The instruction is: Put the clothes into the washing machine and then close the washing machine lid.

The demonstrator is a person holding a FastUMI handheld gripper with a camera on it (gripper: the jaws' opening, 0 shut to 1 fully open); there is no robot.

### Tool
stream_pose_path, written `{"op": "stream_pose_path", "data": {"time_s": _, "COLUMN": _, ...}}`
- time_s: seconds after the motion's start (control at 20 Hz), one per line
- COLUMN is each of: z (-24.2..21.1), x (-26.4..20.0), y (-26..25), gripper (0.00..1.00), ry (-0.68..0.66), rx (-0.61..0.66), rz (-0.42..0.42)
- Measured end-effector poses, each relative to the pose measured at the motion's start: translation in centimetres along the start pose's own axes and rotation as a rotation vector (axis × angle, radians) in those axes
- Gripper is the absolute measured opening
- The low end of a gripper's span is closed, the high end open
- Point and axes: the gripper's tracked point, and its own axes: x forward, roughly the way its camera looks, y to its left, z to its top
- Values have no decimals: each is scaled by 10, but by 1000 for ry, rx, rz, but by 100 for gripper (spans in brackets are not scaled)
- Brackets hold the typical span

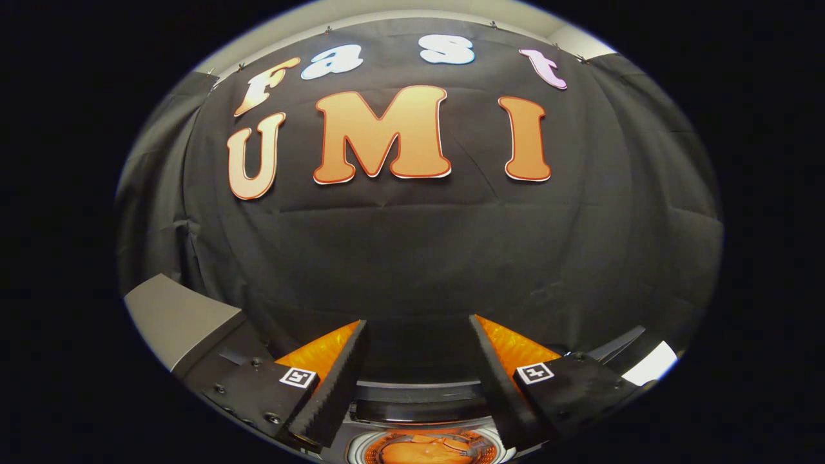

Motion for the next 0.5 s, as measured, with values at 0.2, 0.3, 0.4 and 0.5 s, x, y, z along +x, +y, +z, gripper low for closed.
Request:
{"op": "stream_pose_path", "data": {"time_s": 0.2, "z": -7, "x": -12, "y": 0, "gripper": 97, "ry": 1, "rx": -1, "rz": -7}}
{"op": "stream_pose_path", "data": {"time_s": 0.3, "z": -9, "x": -17, "y": 1, "gripper": 97, "ry": -3, "rx": -2, "rz": -7}}
{"op": "stream_pose_path", "data": {"time_s": 0.4, "z": -13, "x": -25, "y": 1, "gripper": 97, "ry": -2, "rx": -3, "rz": -8}}
{"op": "stream_pose_path", "data": {"time_s": 0.5, "z": -16, "x": -31, "y": 1, "gripper": 97, "ry": -3, "rx": -4, "rz": -9}}
